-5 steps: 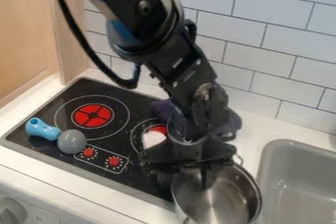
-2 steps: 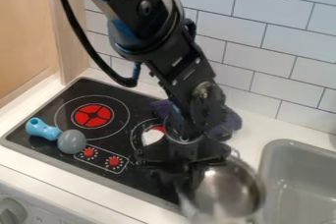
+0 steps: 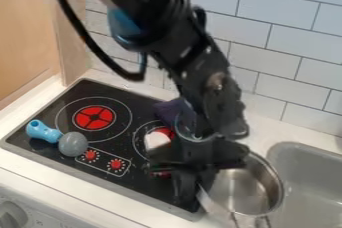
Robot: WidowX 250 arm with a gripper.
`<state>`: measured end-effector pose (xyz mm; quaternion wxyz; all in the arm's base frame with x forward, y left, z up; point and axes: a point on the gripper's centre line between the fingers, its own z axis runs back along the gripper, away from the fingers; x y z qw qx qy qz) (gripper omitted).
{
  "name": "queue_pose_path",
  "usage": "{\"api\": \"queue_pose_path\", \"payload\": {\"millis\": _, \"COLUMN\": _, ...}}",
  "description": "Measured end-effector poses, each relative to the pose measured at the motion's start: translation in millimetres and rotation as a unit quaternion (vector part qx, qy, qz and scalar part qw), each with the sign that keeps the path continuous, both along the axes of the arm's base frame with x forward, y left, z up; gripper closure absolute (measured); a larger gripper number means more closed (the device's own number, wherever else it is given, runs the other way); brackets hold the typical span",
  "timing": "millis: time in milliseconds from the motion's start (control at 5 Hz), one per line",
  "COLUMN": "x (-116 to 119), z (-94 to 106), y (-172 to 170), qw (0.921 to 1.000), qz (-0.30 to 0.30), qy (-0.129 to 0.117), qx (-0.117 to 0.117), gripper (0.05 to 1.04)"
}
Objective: Put the silver pot on the left burner
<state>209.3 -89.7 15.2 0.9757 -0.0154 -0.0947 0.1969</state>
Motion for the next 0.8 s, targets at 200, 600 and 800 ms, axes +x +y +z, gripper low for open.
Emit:
{"api": "queue_pose_path", "payload": {"millis": 200, "x": 1.8, "z": 27.5, "y": 7.5, "qw": 0.9996, "qz": 0.0, "qy": -0.027, "qx": 0.004, "gripper": 1.02}}
{"api": "queue_pose_path", "payload": {"millis": 600, "x": 4.0, "z": 62.9, "y": 34.2, "qw": 0.9979, "qz": 0.032, "qy": -0.057, "qx": -0.002, "gripper": 1.02}}
{"api": "queue_pose_path", "payload": {"millis": 800, "x": 1.6, "z": 68.8, "y": 63.9, "qw": 0.9964, "qz": 0.074, "qy": -0.035, "qx": 0.019, "gripper": 1.02}}
